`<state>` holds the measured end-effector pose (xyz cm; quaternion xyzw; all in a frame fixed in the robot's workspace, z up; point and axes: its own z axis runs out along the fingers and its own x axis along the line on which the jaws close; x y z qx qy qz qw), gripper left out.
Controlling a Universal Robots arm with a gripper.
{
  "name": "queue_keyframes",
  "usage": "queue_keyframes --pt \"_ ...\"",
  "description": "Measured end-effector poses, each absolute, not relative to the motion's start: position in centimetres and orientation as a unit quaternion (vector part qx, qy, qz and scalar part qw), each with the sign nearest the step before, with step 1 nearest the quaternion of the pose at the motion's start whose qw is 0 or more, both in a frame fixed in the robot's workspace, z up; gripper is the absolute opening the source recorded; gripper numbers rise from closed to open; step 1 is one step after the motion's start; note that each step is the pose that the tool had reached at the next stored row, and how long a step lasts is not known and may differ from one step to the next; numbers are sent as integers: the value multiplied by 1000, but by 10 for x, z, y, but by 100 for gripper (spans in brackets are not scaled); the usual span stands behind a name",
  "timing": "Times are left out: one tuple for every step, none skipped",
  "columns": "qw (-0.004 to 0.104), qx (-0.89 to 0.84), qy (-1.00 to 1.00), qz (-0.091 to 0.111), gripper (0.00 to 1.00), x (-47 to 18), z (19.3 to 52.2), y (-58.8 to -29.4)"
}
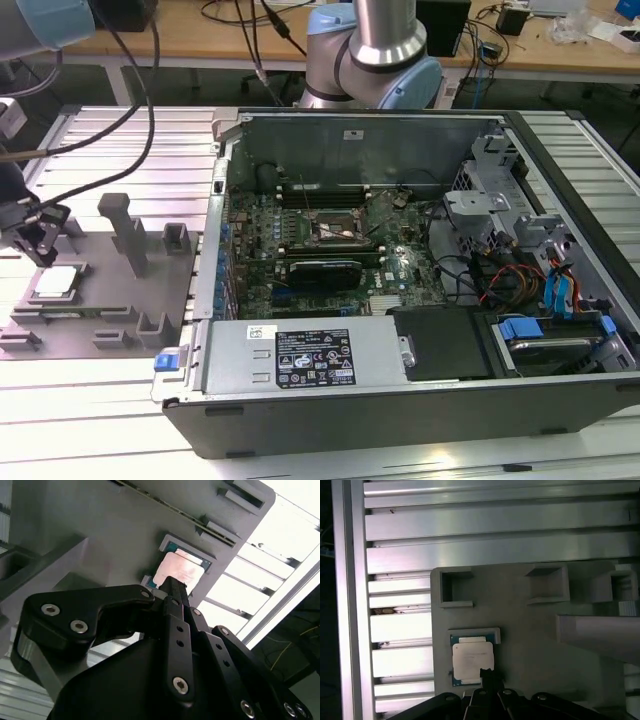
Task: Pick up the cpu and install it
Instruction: 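Pick up the cpu and move it towards the insertion slot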
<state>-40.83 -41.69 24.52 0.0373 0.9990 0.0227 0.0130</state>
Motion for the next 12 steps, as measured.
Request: queue_keyframes --pt "13 37 999 23 11 -409 243 -417" --pt "13 37 999 23 11 -410 241 -417" --pt "13 37 999 23 11 -411 239 -417" --pt "13 37 999 23 11 -412 237 -417" --pt "13 37 999 23 11 -413 235 -417" --pt "13 37 999 23 11 -413 233 -417" --pt "13 37 999 23 11 -414 231 -417" --pt "13 37 999 23 11 -415 229 -417" --pt "13 37 999 23 11 -416 226 -417" --pt "13 37 999 23 11 -417 224 -417" --pt "13 37 999 23 11 -417 222 -417" --pt "13 37 999 23 11 -418 219 -417"
